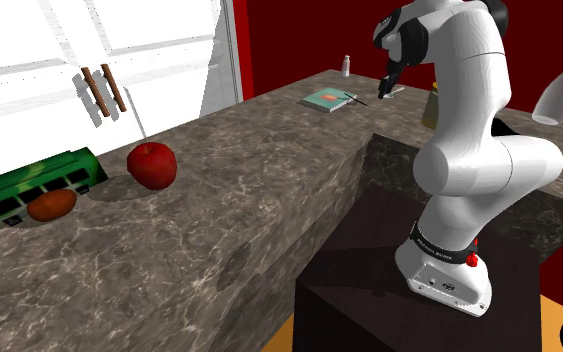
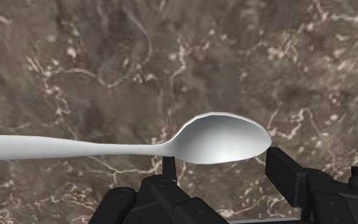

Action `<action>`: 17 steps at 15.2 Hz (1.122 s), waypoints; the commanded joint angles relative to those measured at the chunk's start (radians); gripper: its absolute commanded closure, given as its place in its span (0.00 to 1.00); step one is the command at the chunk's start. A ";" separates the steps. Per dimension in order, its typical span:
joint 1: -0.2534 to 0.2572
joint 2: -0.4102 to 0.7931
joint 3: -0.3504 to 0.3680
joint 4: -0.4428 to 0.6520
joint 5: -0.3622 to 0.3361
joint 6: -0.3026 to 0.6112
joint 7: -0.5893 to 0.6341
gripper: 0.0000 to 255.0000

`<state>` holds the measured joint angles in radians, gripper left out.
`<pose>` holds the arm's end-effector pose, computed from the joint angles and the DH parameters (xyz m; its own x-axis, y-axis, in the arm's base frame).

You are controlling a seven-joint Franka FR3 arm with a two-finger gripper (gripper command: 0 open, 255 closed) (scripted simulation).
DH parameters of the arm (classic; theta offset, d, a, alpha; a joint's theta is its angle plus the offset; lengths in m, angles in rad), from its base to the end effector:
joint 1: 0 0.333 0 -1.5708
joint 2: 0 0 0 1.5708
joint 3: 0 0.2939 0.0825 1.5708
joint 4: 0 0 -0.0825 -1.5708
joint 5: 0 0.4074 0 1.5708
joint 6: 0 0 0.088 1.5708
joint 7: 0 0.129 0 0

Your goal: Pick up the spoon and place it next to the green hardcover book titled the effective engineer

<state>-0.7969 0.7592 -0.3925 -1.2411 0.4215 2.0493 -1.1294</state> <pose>0.3746 -0.6679 0.2992 0.9808 -0.1184 0.1550 -0.1254 -0.9915 0.0360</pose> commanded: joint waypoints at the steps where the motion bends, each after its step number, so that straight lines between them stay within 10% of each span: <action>1: 0.000 0.001 0.000 0.000 0.000 0.001 0.000 1.00; 5: 0.000 0.001 0.000 0.000 0.000 0.001 0.000 1.00; 6: 0.000 0.001 0.000 0.000 0.000 0.001 0.000 0.00; 17: -0.001 -0.058 -0.016 0.027 -0.021 -0.083 0.012 0.00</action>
<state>-0.7971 0.7010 -0.4083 -1.2193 0.4015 1.9726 -1.1195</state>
